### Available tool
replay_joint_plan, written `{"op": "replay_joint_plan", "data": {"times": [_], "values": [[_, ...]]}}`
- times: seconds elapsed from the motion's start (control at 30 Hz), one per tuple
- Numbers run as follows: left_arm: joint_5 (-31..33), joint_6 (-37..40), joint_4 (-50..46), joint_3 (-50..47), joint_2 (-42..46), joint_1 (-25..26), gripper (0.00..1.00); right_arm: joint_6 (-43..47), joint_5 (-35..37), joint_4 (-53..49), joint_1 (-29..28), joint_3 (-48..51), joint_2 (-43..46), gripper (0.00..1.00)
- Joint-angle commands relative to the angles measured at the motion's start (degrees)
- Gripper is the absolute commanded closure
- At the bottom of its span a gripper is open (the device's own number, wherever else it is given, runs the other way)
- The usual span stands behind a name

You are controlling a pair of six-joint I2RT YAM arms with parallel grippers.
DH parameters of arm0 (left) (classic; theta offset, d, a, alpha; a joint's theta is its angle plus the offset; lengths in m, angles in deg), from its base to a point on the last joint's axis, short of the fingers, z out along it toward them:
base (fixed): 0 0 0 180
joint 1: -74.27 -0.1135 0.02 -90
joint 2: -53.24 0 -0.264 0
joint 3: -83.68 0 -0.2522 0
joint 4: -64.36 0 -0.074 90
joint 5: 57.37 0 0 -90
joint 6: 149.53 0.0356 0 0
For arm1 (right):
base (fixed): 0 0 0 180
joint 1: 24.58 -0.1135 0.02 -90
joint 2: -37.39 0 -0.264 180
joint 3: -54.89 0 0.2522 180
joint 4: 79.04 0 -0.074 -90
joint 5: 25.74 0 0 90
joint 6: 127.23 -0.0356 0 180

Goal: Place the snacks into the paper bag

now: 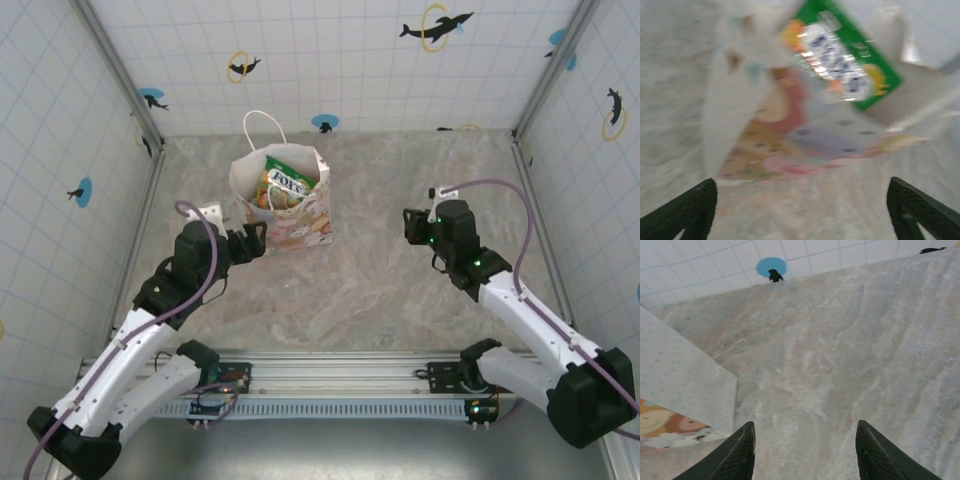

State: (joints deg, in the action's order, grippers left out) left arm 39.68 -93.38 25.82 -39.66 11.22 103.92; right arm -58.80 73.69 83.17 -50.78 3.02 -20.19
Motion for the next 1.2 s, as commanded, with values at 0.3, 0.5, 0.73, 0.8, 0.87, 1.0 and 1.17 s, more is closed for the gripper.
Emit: {"op": "replay_joint_plan", "data": {"times": [0.3, 0.5, 0.73, 0.8, 0.87, 1.0, 1.17], "values": [[18.19, 5.53, 19.21, -18.09, 4.67, -15.03, 0.02, 6.81, 6.09, 15.69, 8.26, 19.52, 6.32, 0.38], [23.53, 17.21, 41.01, -30.83, 2.48, -20.27, 0.02, 8.43, 5.67, 25.65, 14.5, 26.78, 4.94, 0.29], [13.45, 20.07, 58.68, -40.06, -6.41, -28.1, 0.02, 9.42, 4.79, 36.06, 18.11, 30.29, -2.62, 0.0], [14.58, 21.18, 64.22, -42.08, -10.24, -28.13, 0.02, 11.36, 4.69, 40.99, 18.14, 31.81, -5.63, 0.0], [14.9, 21.69, 68.56, -43.78, -13.17, -28.59, 0.02, 12.7, 5.05, 45.57, 18.17, 33.23, -8.0, 0.0], [13.85, 24.32, 80.21, -46.92, -20.96, -28.53, 0.02, 13.83, 7.15, 53.52, 18.2, 35.49, -12.66, 0.0], [11.53, 27.32, 94.9, -47.83, -31.96, -28.72, 0.02, 16.82, 6.8, 63.23, 18.39, 36.7, -20.07, 0.0]]}}
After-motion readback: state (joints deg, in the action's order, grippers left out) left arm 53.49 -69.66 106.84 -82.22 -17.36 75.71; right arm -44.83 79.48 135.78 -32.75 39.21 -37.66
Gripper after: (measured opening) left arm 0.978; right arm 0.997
